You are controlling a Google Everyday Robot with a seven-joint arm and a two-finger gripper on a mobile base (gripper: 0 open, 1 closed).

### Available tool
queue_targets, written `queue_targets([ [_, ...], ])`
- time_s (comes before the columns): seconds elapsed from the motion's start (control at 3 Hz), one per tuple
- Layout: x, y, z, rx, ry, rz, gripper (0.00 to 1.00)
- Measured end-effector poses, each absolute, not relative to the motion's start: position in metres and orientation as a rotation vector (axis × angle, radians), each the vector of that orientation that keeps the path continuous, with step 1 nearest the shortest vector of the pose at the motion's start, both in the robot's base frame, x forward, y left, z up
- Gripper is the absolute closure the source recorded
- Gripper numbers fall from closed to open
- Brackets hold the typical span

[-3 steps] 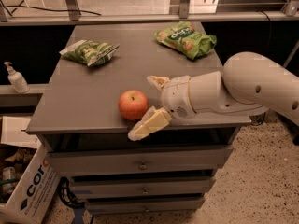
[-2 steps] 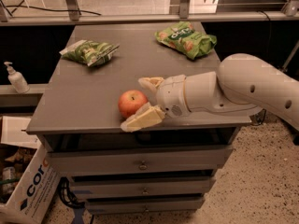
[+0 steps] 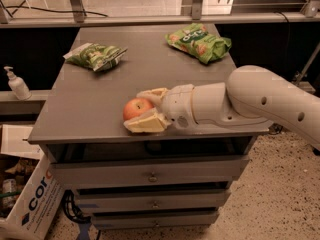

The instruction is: Move apple near green rice chip bag

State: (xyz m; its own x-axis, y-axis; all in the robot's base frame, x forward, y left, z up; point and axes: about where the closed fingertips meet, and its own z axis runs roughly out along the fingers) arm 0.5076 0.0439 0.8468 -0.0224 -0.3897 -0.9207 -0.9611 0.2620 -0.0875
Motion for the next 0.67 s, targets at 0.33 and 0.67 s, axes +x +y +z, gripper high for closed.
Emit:
queue_targets([
  [0.33,0.511,0.041,0.853,-1.277,1.578,0.742,0.88],
  [0.67,0.524,0.018,0.872,-1.254,1.578,0.682,1.00],
])
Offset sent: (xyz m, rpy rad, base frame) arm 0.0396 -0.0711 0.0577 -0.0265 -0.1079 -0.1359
